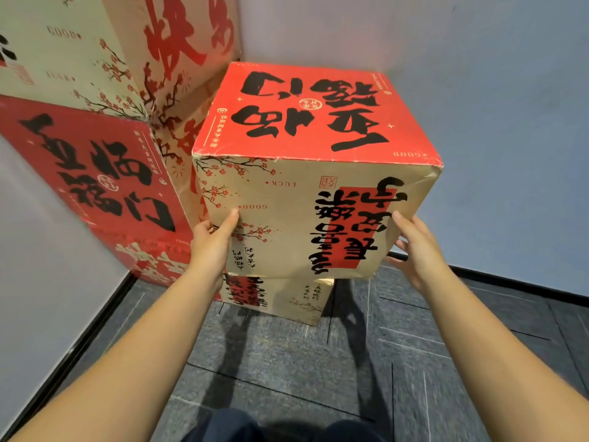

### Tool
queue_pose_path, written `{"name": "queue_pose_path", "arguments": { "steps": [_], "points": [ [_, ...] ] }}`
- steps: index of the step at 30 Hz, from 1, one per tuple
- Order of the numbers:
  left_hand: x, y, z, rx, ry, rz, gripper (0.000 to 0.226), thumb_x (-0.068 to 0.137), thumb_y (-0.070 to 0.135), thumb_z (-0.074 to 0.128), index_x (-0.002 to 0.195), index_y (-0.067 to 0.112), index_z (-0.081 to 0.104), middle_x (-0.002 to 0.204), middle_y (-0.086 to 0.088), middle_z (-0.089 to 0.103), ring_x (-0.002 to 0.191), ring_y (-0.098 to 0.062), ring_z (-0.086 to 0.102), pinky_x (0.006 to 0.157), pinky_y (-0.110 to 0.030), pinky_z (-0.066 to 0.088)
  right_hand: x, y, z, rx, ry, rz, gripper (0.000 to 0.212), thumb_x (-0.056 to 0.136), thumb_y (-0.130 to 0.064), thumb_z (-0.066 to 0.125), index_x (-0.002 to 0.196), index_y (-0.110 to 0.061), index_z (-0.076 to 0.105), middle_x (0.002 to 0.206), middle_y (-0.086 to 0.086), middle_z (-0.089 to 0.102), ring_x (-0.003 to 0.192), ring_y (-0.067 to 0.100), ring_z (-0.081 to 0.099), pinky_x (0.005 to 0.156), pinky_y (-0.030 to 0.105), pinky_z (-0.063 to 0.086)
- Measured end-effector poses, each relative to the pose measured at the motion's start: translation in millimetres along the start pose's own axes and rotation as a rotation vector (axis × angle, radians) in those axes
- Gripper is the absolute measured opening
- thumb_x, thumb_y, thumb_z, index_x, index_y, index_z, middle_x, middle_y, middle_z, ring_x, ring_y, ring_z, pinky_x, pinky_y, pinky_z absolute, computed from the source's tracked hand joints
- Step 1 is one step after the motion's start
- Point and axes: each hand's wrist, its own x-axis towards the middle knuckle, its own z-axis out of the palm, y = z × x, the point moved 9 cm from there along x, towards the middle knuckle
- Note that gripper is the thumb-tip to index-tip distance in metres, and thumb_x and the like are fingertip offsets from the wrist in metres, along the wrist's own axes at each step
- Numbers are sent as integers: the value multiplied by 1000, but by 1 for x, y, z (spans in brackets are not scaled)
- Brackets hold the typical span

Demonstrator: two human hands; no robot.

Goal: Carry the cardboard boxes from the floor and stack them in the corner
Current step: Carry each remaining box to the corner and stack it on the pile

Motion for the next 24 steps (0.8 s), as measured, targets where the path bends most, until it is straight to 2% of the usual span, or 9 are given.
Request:
{"name": "queue_pose_path", "arguments": {
  "steps": [3, 6, 9, 13, 16, 19, 22, 24],
  "points": [
    [0, -1, 3, -19, -15, -5, 73, 88, 42, 57, 143, 5, 30, 144, -7, 41, 131, -22, 40, 102, -35, 32, 2, 3, 3, 18, 4, -15, 24, 95, -31, 48, 119, -28, 52, 101, -15, 61, 88, 1, 55, 84, 36, 43],
    [3, 9, -2, -24, -7, 18, 61, 92, 36, 52, 140, 3, 34, 140, -6, 44, 114, -13, 43, 90, -28, 30, 1, 6, 11, 22, -1, -31, 27, 94, -30, 49, 121, -26, 53, 105, -11, 64, 90, 4, 59, 73, 31, 47],
    [12, 18, -11, 1, 17, 43, 60, 93, 37, 50, 140, 3, 34, 143, -7, 42, 111, -15, 43, 88, -28, 28, 2, 11, 17, 43, 7, -21, 32, 93, -29, 51, 125, -24, 53, 109, -8, 65, 93, 8, 61, 82, 38, 46],
    [23, 21, -22, 35, 69, 38, 58, 93, 39, 50, 138, 8, 31, 141, -7, 39, 120, -22, 44, 91, -31, 29, 1, 12, 25, 64, 2, -23, 32, 93, -28, 53, 124, -23, 52, 100, -11, 65, 90, 10, 62, 83, 41, 48],
    [28, 27, -28, 57, 100, 53, 53, 94, 35, 50, 135, 9, 28, 138, -9, 37, 115, -22, 43, 93, -30, 33, -3, 16, 32, 72, 1, -23, 37, 92, -26, 54, 127, -19, 47, 96, -9, 63, 86, 8, 61, 82, 43, 49],
    [33, 31, -30, 53, 101, 56, 49, 95, 31, 48, 135, 11, 28, 137, -10, 37, 110, -20, 42, 93, -31, 34, -6, 19, 38, 67, 3, -11, 33, 91, -27, 55, 122, -20, 44, 94, -9, 61, 83, 7, 60, 87, 46, 49],
    [37, 33, -31, 50, 88, 51, 51, 95, 31, 47, 138, 11, 27, 138, -10, 37, 124, -24, 42, 98, -33, 34, -7, 18, 45, 67, -12, -9, 29, 91, -27, 55, 117, -22, 44, 91, -9, 60, 84, 8, 60, 90, 49, 48],
    [40, 35, -30, 45, 70, 55, 53, 96, 30, 46, 141, 10, 24, 142, -11, 35, 129, -24, 39, 104, -33, 32, -8, 18, 48, 72, -20, -10, 30, 91, -26, 55, 118, -21, 43, 90, -8, 60, 83, 8, 60, 87, 47, 49]
  ]
}}
